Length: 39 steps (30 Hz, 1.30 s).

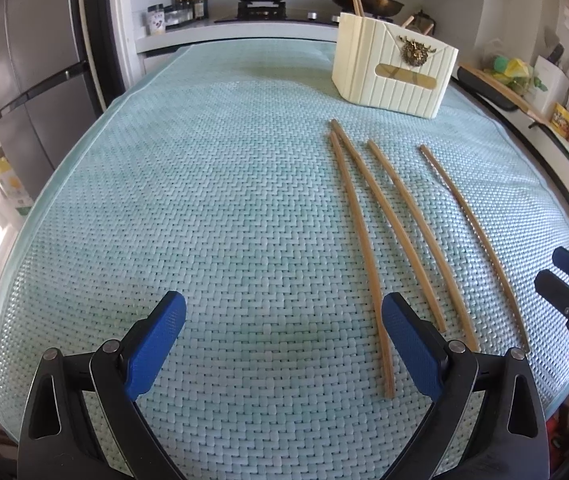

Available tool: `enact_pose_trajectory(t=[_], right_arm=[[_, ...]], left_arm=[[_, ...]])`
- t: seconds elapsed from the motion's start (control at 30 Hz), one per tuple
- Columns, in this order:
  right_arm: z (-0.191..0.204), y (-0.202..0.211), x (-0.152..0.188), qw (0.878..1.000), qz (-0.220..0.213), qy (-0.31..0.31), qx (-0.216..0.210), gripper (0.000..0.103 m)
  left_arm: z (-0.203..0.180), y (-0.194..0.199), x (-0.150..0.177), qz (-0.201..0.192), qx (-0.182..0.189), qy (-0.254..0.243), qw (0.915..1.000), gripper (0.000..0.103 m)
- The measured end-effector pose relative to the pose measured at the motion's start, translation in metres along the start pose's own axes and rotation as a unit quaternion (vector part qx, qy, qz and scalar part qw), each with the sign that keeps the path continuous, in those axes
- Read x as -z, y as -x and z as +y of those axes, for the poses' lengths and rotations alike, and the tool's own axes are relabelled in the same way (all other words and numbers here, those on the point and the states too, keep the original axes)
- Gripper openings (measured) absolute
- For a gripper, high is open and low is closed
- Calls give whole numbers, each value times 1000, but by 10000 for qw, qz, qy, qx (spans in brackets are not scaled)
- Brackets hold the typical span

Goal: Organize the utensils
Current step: 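Move both open tools back over the remaining chopsticks, then grasp a wooden chopstick with the left tool while the right tool grasps another chopstick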

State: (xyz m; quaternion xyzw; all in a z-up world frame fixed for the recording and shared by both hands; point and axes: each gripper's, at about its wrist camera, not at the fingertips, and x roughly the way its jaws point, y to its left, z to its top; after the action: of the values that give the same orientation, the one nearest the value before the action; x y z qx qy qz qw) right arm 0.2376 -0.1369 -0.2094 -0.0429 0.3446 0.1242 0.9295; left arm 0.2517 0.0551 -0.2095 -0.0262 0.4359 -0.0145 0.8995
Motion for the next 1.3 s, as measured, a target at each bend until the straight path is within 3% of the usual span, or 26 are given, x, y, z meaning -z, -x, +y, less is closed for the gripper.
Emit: enact_pose_trajectory(t=[0.27,0.4,0.57,0.7,1.07,1.3], right_arm=[[-1,-5,-12,10000,32,-17,-69,60],[-3,-19,-18,9994,285,-63,-168,60],[-3,-41,-26,9978,640,-13,-186,60],[-8,-47,-33,9970,683,-224,-284,60],[-2,-83,-48,9941,1055,187,-183,59],[-6,-124,-85,9927,1154,221,-257,37]], left_arm=[[-2,-14,-14,193,44,-94,9998,99],[-5,-27,-20,315,-91,-223,9992,99],[-9,-33,-30,364,24,-283,9989,99],[-14,-31,-34,289,94,-353,9989,99],[-23,-64,-59,617,60,-613,9962,99],[-20,-92,-95,754,162,-622,9951,98]])
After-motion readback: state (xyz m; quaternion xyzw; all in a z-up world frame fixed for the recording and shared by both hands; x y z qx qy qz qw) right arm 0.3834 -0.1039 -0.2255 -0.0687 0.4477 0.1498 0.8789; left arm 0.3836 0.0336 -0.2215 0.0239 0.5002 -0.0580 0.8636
